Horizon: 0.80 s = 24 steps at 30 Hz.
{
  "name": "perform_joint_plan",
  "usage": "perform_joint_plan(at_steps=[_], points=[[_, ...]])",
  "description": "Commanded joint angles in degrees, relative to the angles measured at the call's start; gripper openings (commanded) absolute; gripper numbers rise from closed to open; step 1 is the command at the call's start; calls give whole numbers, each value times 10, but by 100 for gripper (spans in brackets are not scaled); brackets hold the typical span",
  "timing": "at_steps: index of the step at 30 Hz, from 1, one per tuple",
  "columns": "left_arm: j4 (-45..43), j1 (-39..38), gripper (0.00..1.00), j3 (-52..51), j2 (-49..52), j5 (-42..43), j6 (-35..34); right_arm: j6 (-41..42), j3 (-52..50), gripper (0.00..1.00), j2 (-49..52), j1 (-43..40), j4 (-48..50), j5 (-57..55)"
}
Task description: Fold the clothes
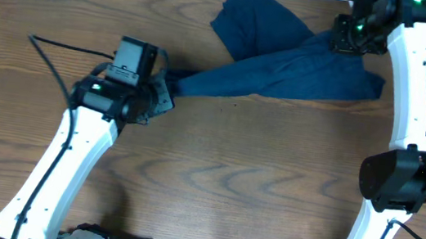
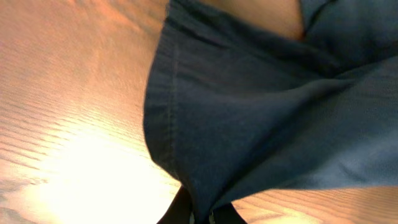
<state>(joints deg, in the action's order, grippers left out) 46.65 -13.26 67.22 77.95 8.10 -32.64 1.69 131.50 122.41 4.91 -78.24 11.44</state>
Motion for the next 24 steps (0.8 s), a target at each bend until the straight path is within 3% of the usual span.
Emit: perform_joint_plan(at_steps=[1,8,18,24], points=[[18,7,6,54,-6,-24,47,-56,41,1,-3,25,-10,-7],[37,7,6,139,-6,-78,61,-30,125,1,-3,75,-44,-138],[71,7,6,242,-10,-177,78,11,286,1,-3,71,-113,-147],[82,22,6,311,-24,-182,87,15,348,1,-28,67,-141,-151]])
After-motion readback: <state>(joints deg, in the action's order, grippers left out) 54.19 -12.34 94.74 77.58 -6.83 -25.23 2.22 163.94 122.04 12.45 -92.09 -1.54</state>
